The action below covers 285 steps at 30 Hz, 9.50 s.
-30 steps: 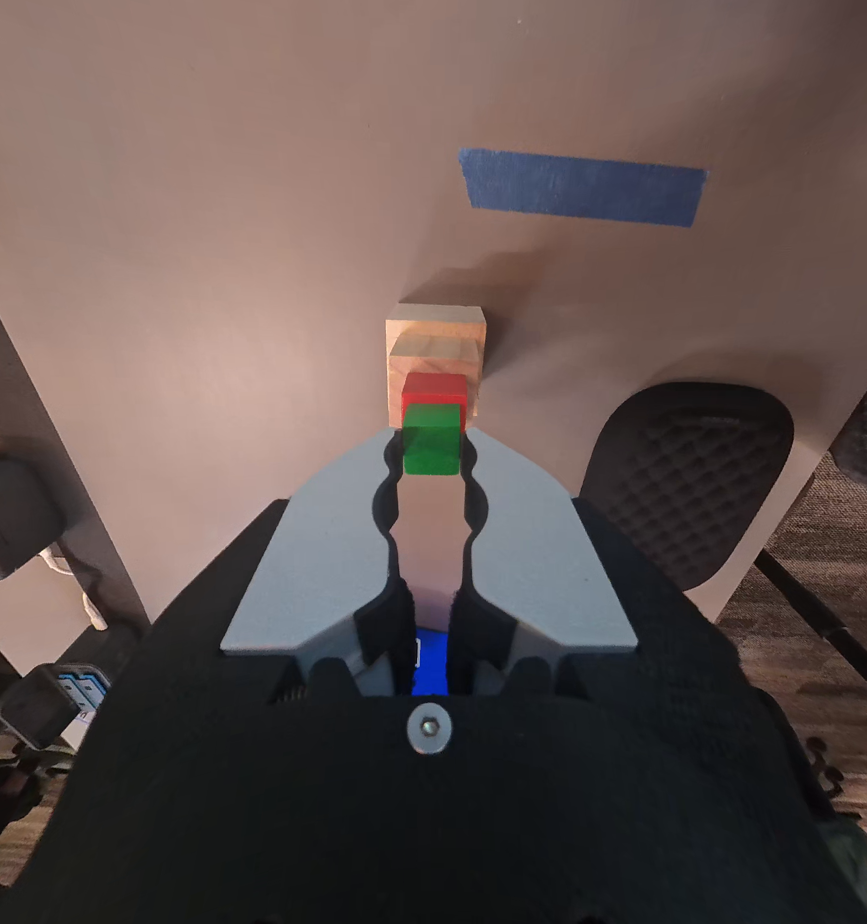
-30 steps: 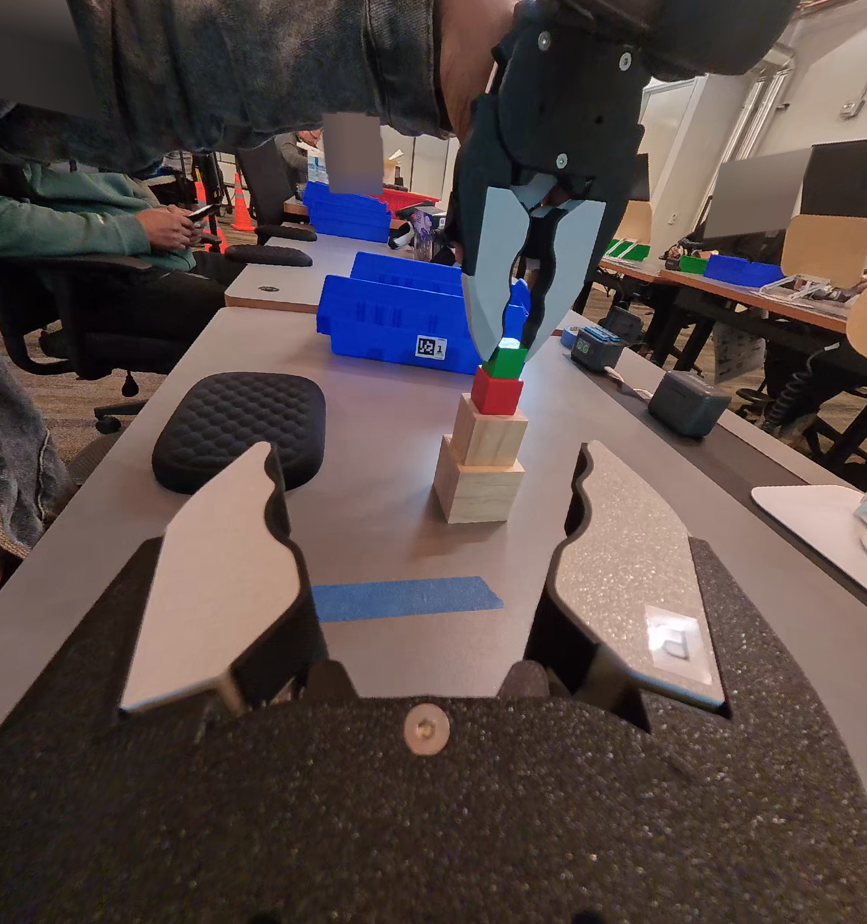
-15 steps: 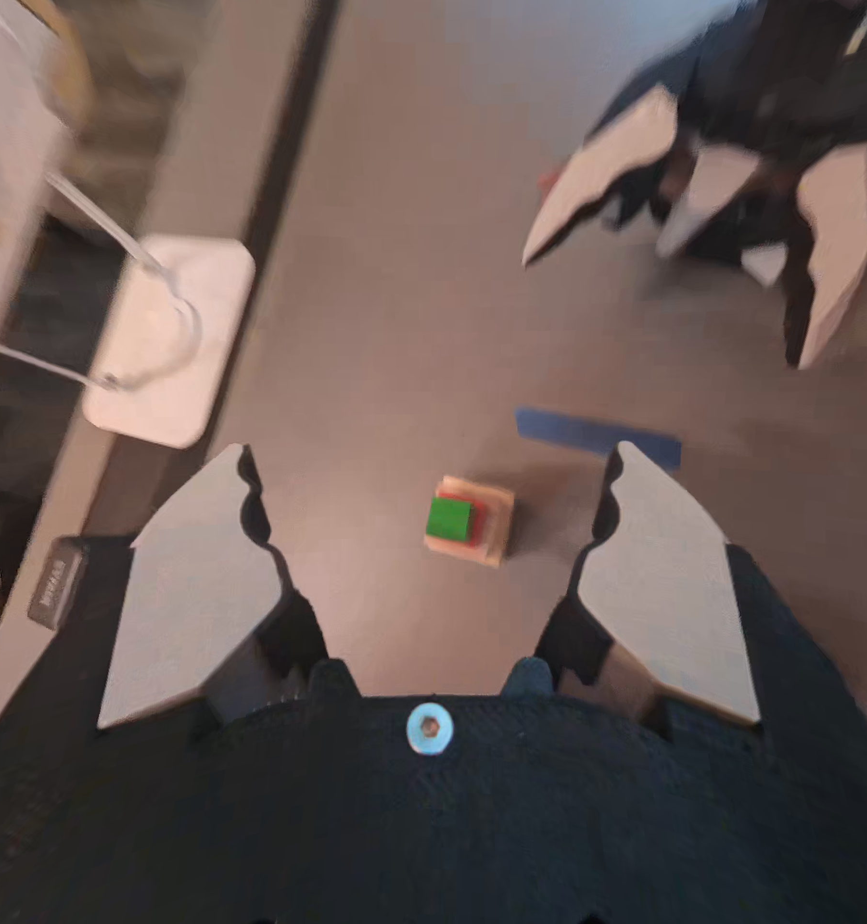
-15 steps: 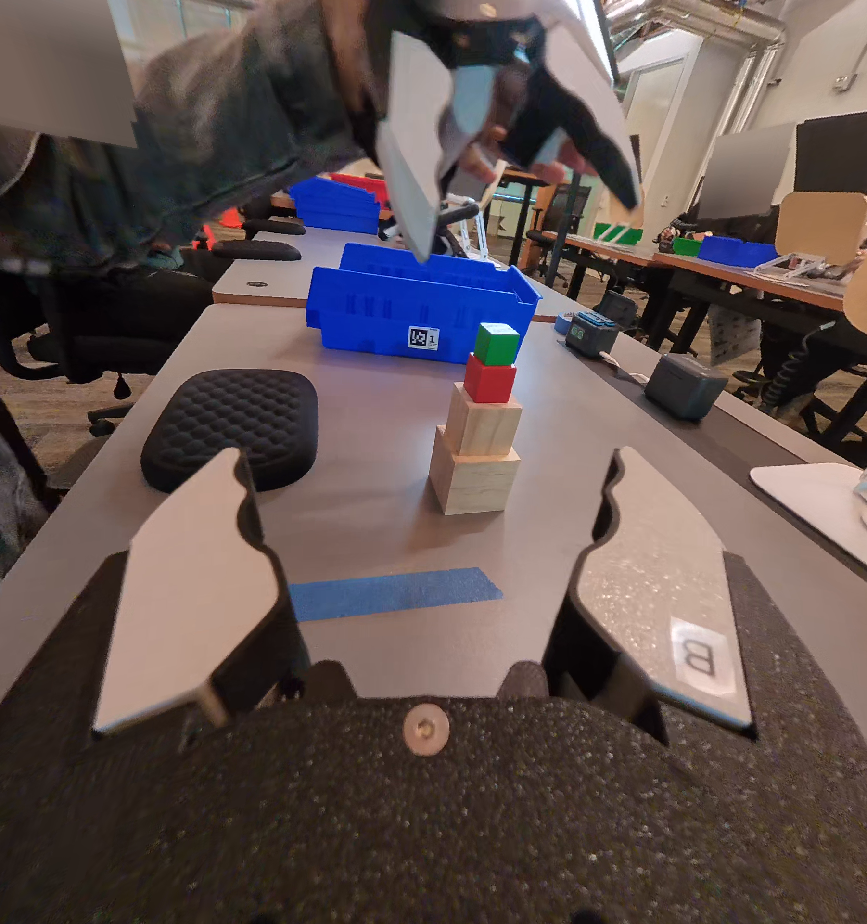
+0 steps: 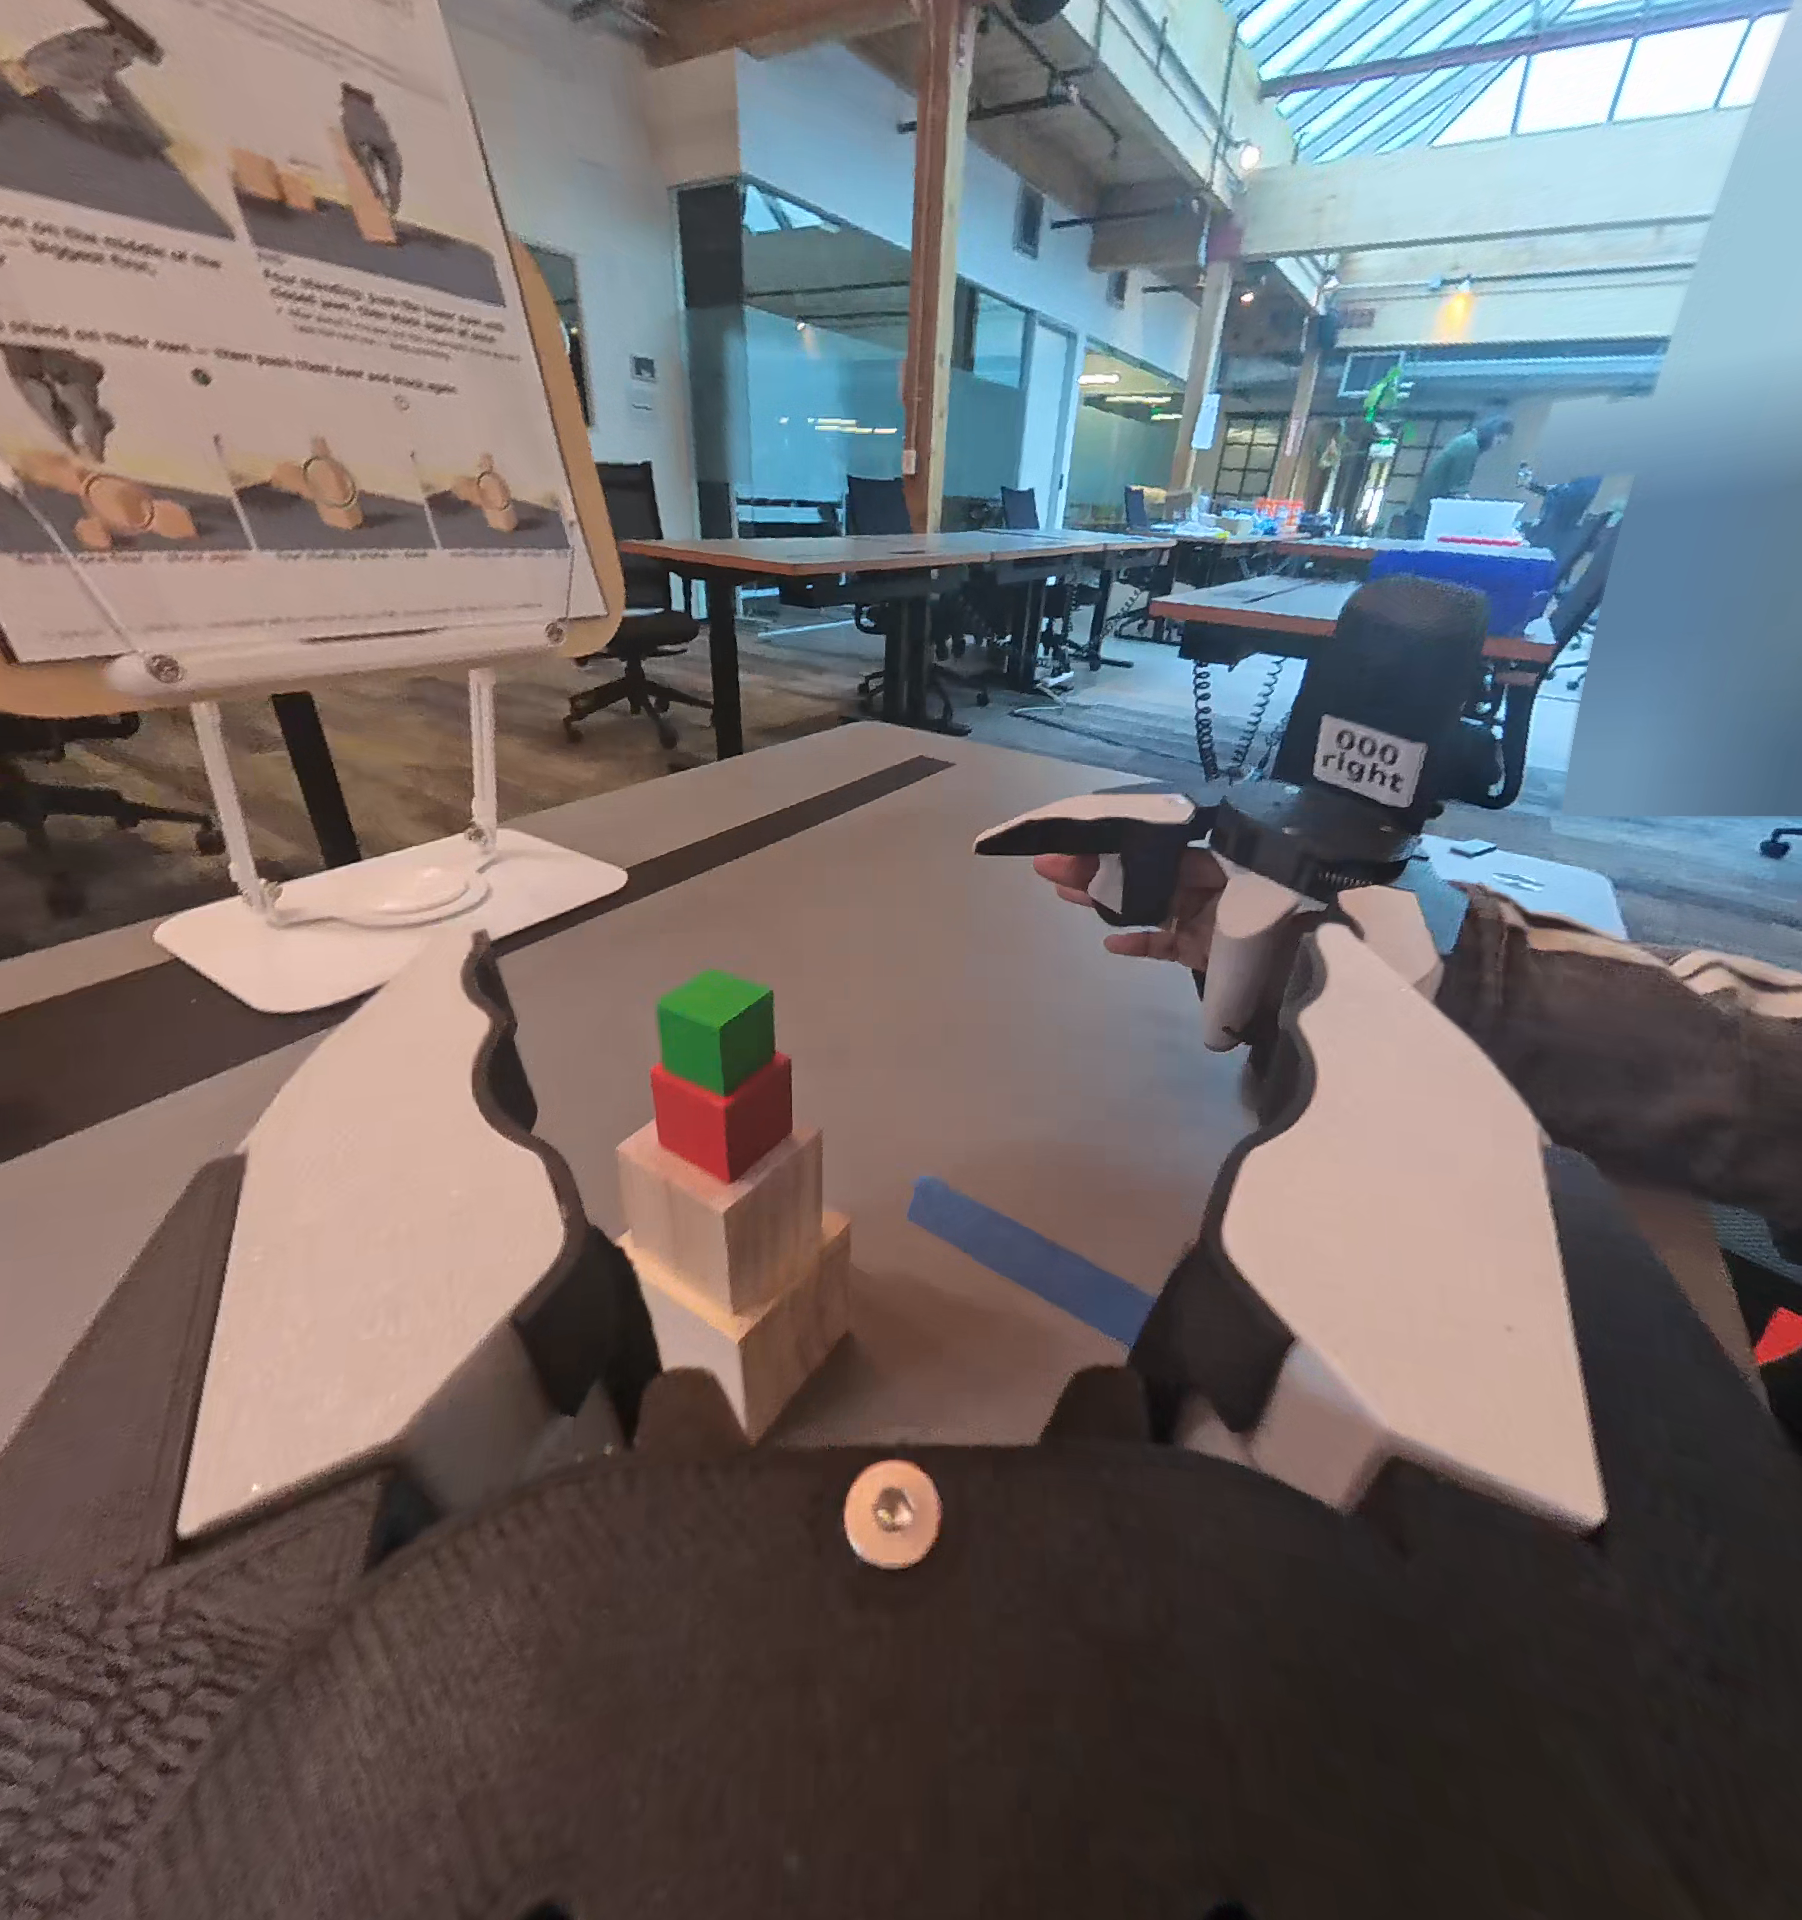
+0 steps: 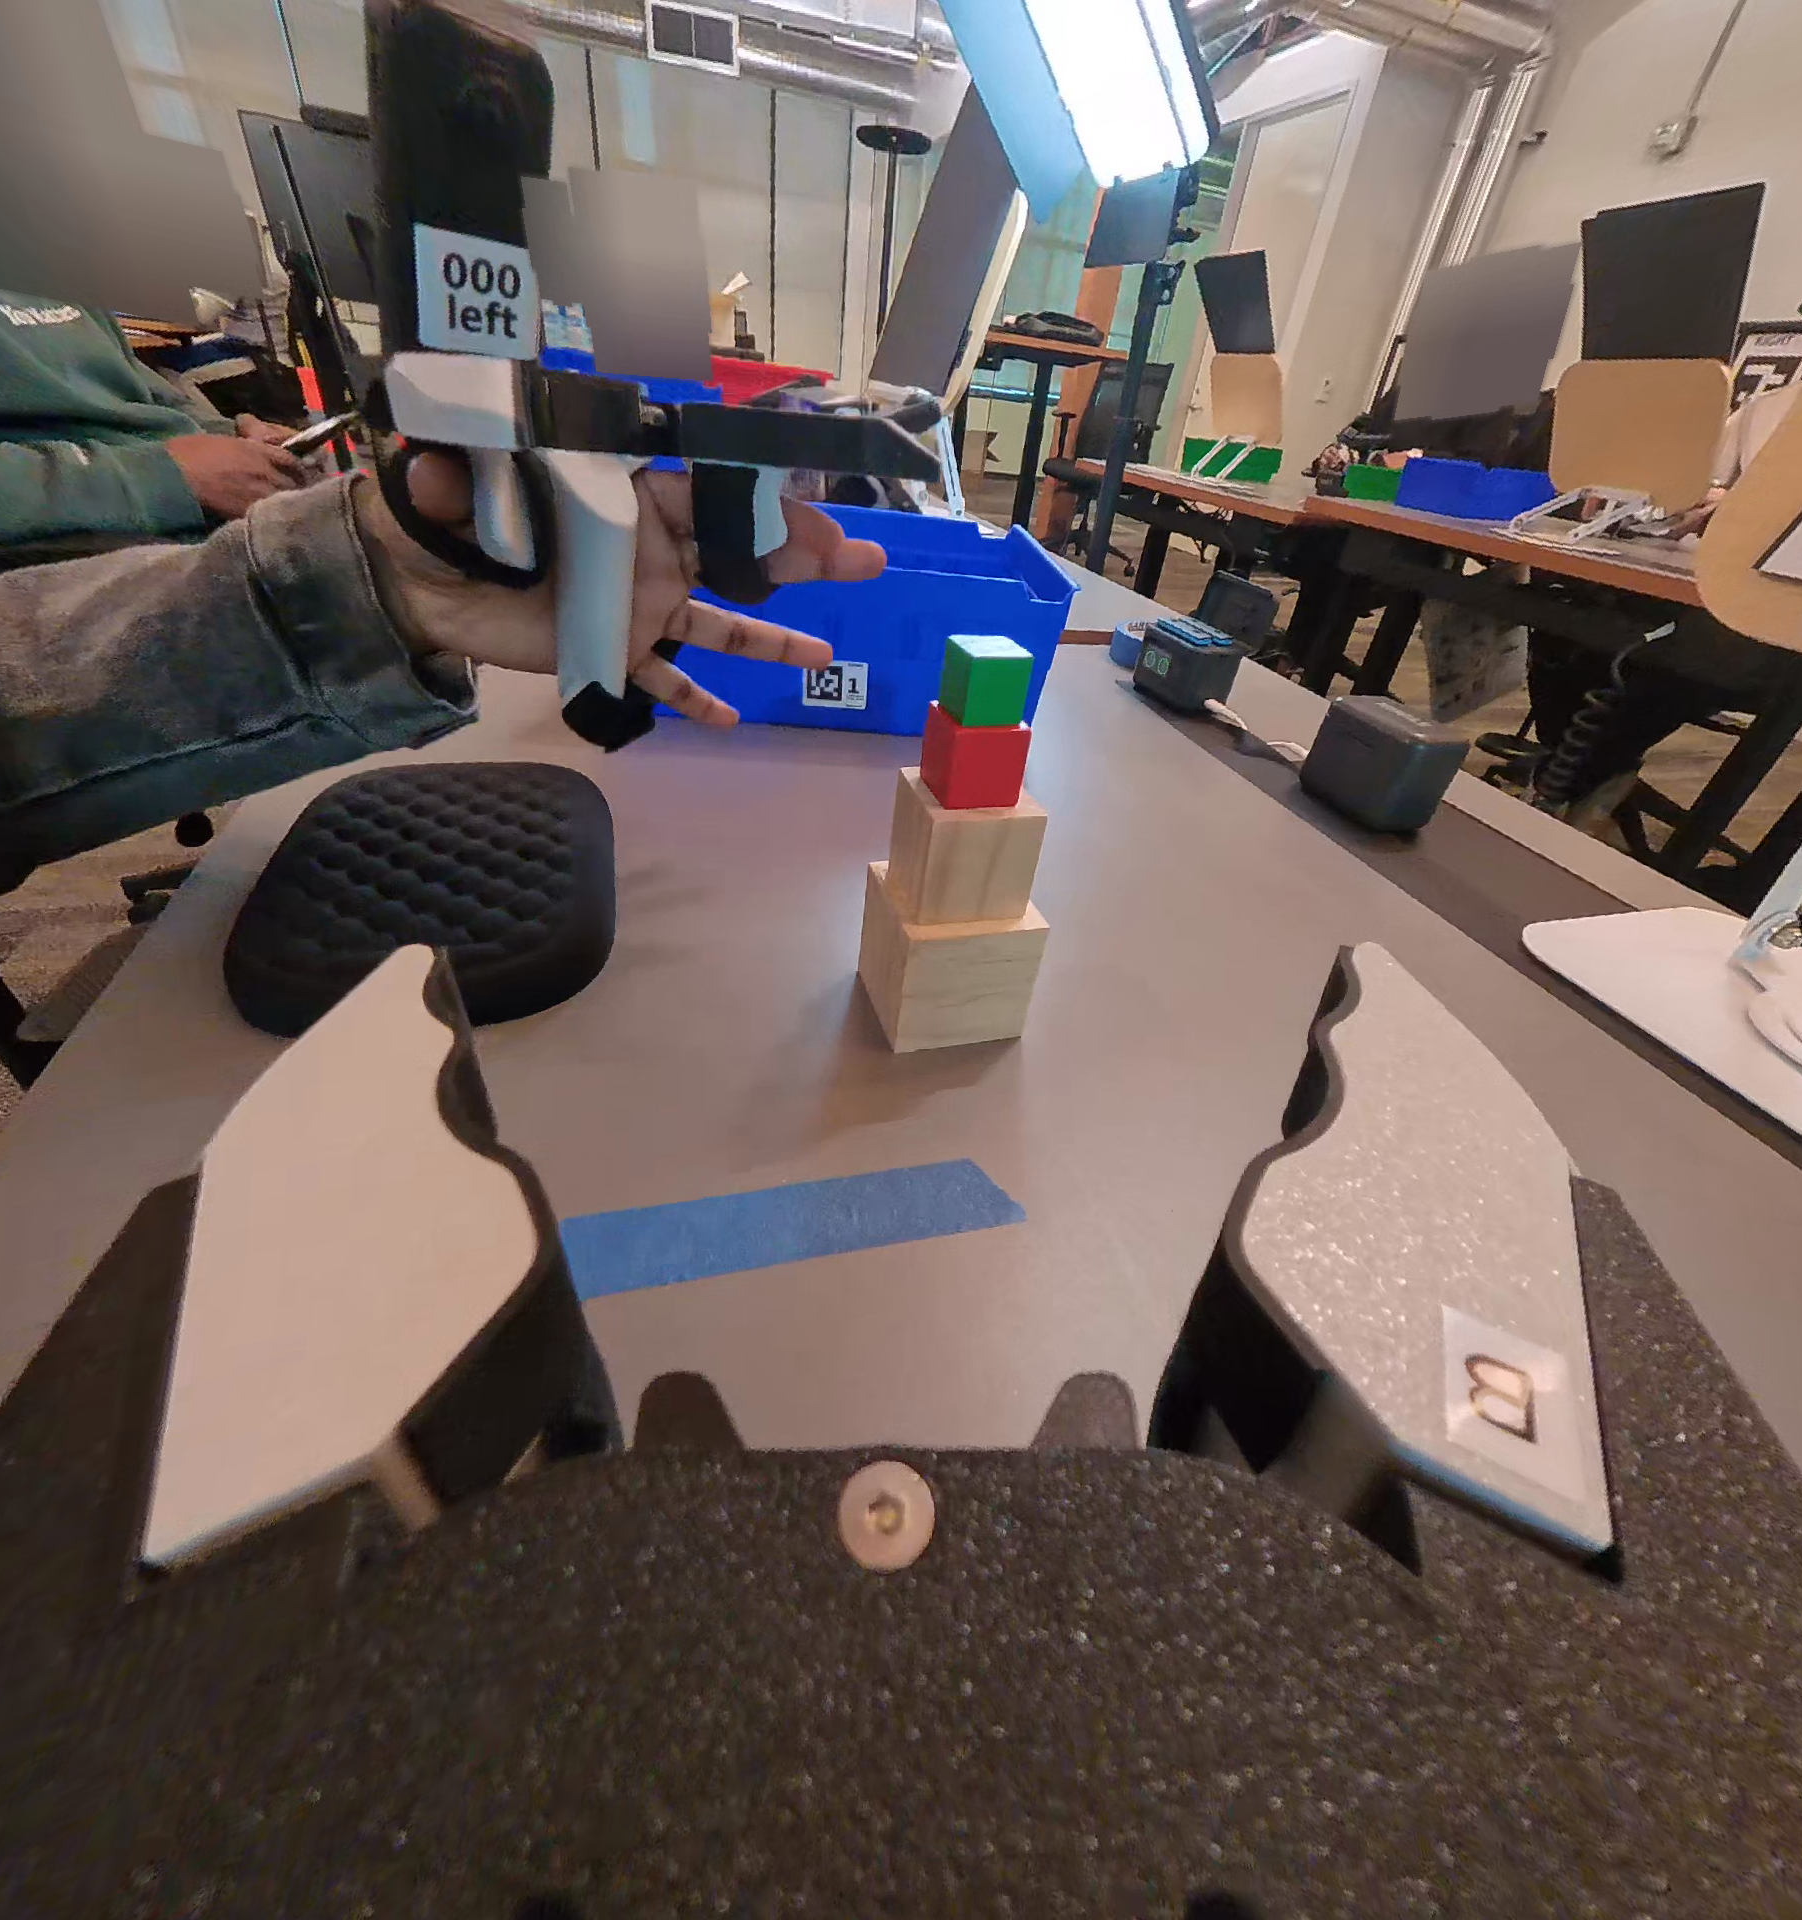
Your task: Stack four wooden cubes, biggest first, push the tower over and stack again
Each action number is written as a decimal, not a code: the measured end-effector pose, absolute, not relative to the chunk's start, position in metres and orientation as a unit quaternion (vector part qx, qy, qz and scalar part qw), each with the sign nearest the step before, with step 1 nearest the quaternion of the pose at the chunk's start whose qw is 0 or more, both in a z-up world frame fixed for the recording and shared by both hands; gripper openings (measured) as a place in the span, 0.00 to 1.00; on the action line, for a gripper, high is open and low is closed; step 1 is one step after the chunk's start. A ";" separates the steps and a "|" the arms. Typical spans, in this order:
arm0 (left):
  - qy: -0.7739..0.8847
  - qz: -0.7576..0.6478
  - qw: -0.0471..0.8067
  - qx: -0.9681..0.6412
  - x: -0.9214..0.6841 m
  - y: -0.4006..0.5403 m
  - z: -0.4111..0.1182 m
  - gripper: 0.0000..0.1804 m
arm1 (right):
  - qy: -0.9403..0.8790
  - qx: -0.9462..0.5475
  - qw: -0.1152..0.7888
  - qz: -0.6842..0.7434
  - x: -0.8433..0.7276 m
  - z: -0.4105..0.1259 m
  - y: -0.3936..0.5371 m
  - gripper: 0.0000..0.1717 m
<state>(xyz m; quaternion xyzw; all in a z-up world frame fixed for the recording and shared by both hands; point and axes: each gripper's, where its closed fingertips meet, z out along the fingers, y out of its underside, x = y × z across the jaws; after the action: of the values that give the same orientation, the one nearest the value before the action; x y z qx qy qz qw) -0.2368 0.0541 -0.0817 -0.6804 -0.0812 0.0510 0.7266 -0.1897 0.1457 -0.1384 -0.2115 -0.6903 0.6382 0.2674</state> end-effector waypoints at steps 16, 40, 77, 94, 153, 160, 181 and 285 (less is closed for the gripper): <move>-0.147 0.149 0.579 -0.788 -0.298 0.029 -0.166 0.00 | -0.693 -0.211 0.262 0.638 -0.189 -0.141 0.144 0.86; -0.089 0.127 0.484 -0.861 -0.296 0.082 -0.194 0.00 | -0.699 -0.212 0.261 0.631 -0.189 -0.144 0.144 0.86; 0.196 0.019 0.179 -0.964 -0.294 0.079 -0.234 0.33 | -0.709 -0.213 0.251 0.624 -0.189 -0.150 0.142 0.86; -0.024 -0.146 0.818 -0.556 -0.195 0.119 -0.063 0.33 | -0.546 -0.217 0.167 0.792 -0.176 -0.095 0.138 0.54; 0.004 0.058 0.602 -0.796 -0.230 0.099 -0.187 0.54 | -0.937 -0.272 0.106 0.190 -0.141 -0.189 0.292 0.56; 0.000 0.052 0.604 -0.795 -0.230 0.098 -0.187 0.54 | -0.874 -0.251 0.138 0.393 -0.188 -0.161 0.181 0.56; 0.184 0.040 0.351 -0.917 -0.253 0.128 -0.235 0.26 | -0.836 -0.250 0.121 0.473 -0.178 -0.172 0.163 0.56; 0.088 -0.027 0.642 -0.761 -0.169 0.128 -0.180 0.70 | -0.978 -0.174 0.064 0.091 -0.135 -0.132 0.302 0.16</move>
<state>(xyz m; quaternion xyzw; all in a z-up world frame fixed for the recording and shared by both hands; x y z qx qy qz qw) -0.1687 0.1279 -0.1798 -0.7612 0.0879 -0.0269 0.6419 -0.1346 0.3016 -0.1320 -0.1742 -0.9784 0.0911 0.0644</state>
